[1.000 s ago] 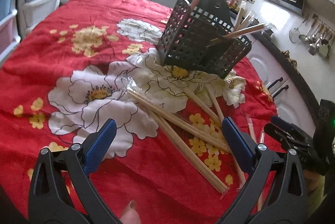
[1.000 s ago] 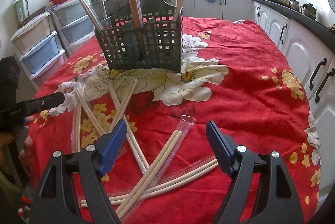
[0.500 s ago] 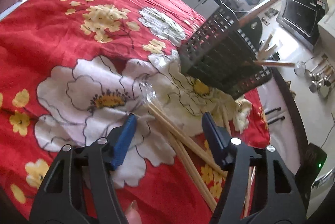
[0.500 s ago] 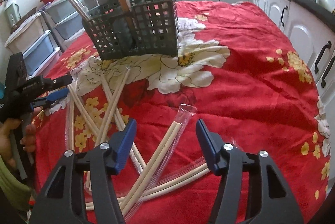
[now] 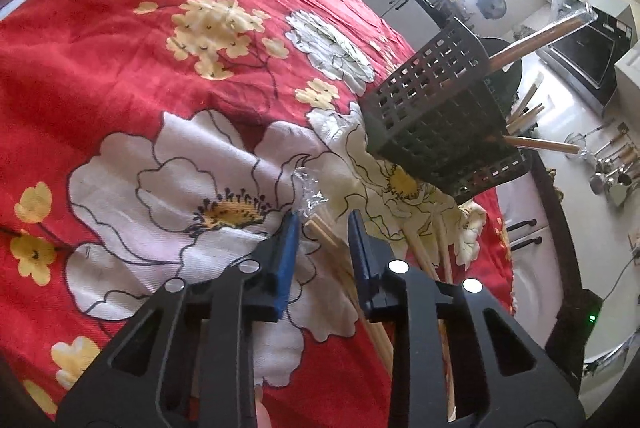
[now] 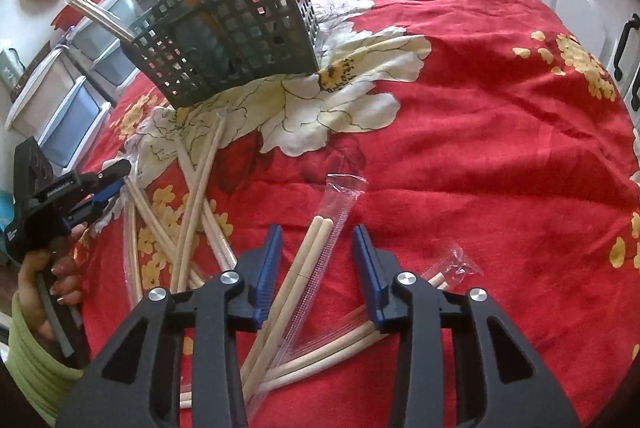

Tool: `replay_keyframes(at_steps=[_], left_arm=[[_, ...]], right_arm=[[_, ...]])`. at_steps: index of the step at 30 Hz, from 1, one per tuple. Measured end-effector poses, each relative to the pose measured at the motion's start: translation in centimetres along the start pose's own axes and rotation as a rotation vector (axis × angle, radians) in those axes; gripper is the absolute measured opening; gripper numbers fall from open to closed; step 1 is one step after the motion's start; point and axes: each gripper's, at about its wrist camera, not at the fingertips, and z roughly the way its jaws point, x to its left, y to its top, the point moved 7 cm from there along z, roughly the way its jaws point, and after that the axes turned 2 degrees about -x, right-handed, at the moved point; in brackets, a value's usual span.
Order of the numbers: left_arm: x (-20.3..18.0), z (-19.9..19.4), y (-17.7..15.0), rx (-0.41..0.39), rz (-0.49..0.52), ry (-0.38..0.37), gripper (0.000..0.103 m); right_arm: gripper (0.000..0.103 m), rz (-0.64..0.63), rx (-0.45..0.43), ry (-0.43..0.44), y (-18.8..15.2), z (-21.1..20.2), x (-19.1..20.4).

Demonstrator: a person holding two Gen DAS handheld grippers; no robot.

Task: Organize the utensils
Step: 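Close the left tool on a plastic-wrapped chopstick while the right tool grasps another chopstick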

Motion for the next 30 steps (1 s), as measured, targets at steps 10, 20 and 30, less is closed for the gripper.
replay_keyframes(at_steps=[10,20,30], left_arm=[[0.6,-0.6,-0.3,0.007,-0.022,-0.035,0.014],[0.3,-2.4,0.3,-0.027,-0.036,-0.098,0.008],[-3.9,-5.9,2.3,-0.122,0.065,-0.177,0.004]], right_arm=[[0.008,0.042,-0.009,0.016,0.5,0.0,-0.9],[0.006,0.068,-0.084,0.102,2.3,-2.5,-0.1],[0.006,-0.015,-0.223,0.126,5.7,-7.1,1.8]])
